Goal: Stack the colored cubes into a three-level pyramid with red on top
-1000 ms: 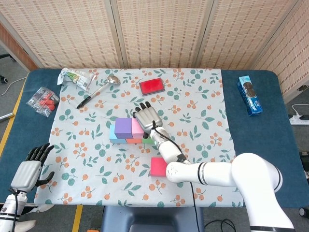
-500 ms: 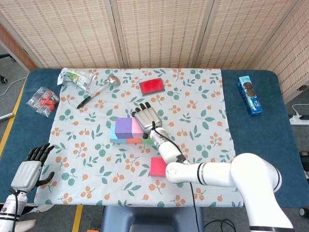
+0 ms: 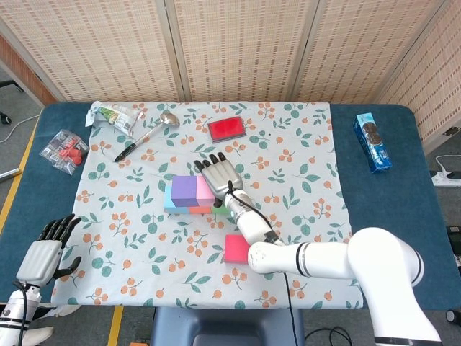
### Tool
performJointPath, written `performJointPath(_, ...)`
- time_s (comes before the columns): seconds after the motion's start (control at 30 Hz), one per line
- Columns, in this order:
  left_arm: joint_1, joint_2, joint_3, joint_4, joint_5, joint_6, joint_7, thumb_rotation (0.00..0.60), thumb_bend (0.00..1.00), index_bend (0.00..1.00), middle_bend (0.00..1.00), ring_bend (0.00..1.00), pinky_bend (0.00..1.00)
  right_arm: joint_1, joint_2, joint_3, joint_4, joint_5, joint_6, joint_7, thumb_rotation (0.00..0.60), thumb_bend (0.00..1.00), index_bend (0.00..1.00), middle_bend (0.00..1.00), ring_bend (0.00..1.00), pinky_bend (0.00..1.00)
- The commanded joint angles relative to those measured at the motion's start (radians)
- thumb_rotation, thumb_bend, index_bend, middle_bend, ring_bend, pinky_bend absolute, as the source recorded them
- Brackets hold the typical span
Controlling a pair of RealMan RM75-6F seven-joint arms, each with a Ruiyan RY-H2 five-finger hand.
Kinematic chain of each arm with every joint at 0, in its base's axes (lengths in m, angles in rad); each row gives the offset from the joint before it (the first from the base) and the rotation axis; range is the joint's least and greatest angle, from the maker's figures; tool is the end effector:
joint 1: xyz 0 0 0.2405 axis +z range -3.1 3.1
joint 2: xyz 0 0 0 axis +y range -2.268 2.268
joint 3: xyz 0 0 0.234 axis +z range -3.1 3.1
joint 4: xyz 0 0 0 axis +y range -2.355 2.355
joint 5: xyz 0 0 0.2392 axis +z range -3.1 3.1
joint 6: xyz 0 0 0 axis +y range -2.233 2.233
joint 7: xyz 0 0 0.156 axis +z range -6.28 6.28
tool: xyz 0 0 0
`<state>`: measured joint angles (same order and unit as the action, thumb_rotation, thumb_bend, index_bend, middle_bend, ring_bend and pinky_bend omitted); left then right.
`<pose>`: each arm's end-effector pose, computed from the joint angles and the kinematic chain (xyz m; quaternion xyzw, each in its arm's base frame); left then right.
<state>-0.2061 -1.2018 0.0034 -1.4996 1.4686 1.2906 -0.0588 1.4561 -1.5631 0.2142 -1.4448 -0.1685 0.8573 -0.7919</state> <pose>-0.3148 0.2172 0.0755 -0.6448 -0.4358 -0.3474 0.5231 0.0425 -0.4021 -0.0688 0.7953 -0.3496 0.2733 0.4129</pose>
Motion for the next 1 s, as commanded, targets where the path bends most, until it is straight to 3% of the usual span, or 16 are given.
performJointPath(0.03,0.0,0.002,-0.001,-0.003,-0.001,-0.001,0.002,0.6,0.36,0.0,0.0,0.0,0.06,-0.02,0.058,0.005,-0.066,-0.012,0.02,0.011,0.6,0.0,0.0,0.09,0.0,0.0)
performJointPath(0.3,-0.01,0.01,-0.011,-0.025,-0.009,-0.01,0.014,0.6,0.36,0.0,0.0,0.0,0.06,-0.159,0.251,0.001,-0.287,-0.179,0.061,0.144,0.6,0.0,0.0,0.08,0.0,0.0)
performJointPath(0.5,-0.026,0.021,-0.019,-0.064,-0.021,-0.032,0.041,0.6,0.36,0.0,0.0,0.0,0.06,-0.313,0.4,-0.03,-0.454,-0.412,0.083,0.285,0.6,0.0,0.03,0.08,0.0,0.0)
performJointPath(0.63,-0.032,0.027,-0.028,-0.093,-0.039,-0.039,0.063,0.6,0.36,0.0,0.0,0.0,0.06,-0.434,0.481,-0.072,-0.537,-0.61,0.092,0.4,0.6,0.0,0.12,0.15,0.0,0.09)
performJointPath(0.8,-0.034,0.033,-0.035,-0.124,-0.059,-0.04,0.087,0.6,0.36,0.0,0.0,0.0,0.06,-0.543,0.54,-0.136,-0.585,-0.804,0.066,0.512,0.6,0.0,0.17,0.19,0.0,0.16)
performJointPath(1.0,-0.035,0.039,-0.037,-0.159,-0.067,-0.038,0.116,0.6,0.36,0.0,0.0,0.0,0.06,-0.601,0.514,-0.181,-0.559,-0.945,-0.007,0.628,0.6,0.0,0.19,0.19,0.0,0.18)
